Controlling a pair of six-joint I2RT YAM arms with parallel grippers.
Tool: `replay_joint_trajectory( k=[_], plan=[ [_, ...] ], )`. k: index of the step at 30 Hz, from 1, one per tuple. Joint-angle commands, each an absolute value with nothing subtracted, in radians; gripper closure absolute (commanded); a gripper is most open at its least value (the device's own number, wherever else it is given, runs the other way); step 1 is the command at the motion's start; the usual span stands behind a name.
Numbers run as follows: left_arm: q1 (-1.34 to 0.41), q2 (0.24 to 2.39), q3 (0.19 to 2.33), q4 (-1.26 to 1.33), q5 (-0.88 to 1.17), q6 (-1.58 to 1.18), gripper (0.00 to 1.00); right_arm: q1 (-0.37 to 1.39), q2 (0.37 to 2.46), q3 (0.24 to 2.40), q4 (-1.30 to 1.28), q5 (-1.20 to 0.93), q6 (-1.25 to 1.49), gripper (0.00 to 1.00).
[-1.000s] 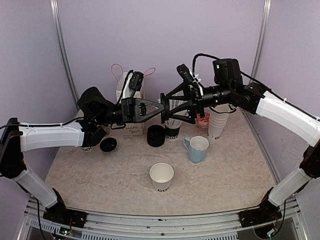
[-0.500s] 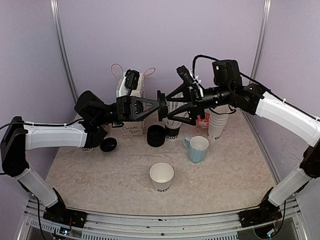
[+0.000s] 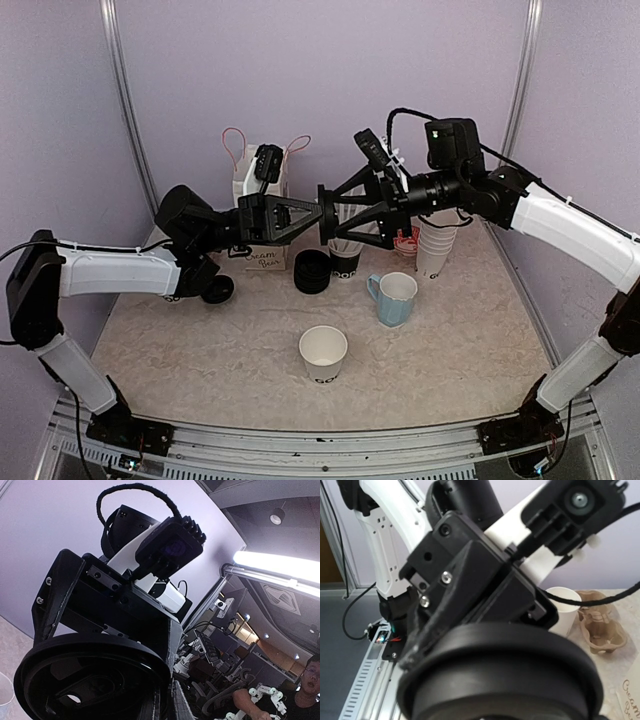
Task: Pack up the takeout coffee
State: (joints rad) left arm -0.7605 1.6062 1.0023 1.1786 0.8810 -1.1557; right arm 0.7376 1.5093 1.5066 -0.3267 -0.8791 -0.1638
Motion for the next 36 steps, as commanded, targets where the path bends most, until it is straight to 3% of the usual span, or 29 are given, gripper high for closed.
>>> replay_joint_trajectory(
  k=[1,8,10,13,16,17,28,33,36],
  plan=[
    [-0.752,1.613,1.006,1.217,0.852,-1.163,1.0,0.745,1.508,1.509,-0.307,-0.907,-0.15,0.18],
    [-0.754,1.618,1.006,1.248,0.84,-1.188,1.0,0.746,1.524,1.501,-0.285,-0.878,-0.121,0.25],
    [-0.757,1.619,1.007,1.247,0.836,-1.187,1.0,0.746,1.532,1.508,-0.285,-0.888,-0.117,0.36],
    [-0.76,1.624,1.01,1.25,0.833,-1.189,1.0,0.746,1.541,1.516,-0.285,-0.892,-0.111,0.41],
    [-0.765,1.63,1.018,1.251,0.834,-1.191,1.0,0.746,1.548,1.521,-0.291,-0.894,-0.109,0.68],
    [-0.767,1.632,1.02,1.25,0.834,-1.191,1.0,0.747,1.55,1.52,-0.292,-0.892,-0.108,0.73],
    [-0.759,1.642,1.021,1.242,0.838,-1.194,1.0,0.746,1.528,1.507,-0.323,-0.864,-0.14,0.95],
    [-0.736,1.61,0.994,1.187,0.829,-1.173,0.76,0.722,1.474,1.48,-0.355,-0.798,-0.184,0.96],
    [-0.729,1.583,0.981,1.116,0.822,-1.129,0.69,0.696,1.438,1.461,-0.37,-0.77,-0.207,0.96]
  ],
)
